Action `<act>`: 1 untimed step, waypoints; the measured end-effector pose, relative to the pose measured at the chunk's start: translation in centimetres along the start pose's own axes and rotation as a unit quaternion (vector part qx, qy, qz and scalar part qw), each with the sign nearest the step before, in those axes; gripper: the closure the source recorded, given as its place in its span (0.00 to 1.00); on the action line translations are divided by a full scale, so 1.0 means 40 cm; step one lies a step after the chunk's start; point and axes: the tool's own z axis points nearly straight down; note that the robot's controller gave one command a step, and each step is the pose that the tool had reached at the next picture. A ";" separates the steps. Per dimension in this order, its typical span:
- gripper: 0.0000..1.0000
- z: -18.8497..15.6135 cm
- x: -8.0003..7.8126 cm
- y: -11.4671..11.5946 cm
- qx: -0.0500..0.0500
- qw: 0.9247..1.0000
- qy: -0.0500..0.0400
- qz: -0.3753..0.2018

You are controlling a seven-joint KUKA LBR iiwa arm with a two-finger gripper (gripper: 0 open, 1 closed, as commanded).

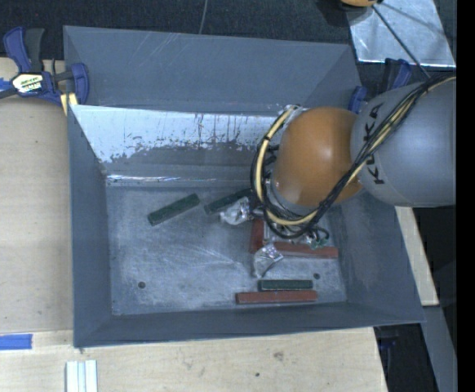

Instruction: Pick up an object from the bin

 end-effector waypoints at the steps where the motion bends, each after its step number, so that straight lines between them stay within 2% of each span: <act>1: 1.00 0.004 0.021 -0.123 0.004 0.997 -0.010 -0.079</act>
Offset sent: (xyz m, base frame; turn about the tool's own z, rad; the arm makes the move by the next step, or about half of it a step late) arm 0.0000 0.0000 0.0000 0.0000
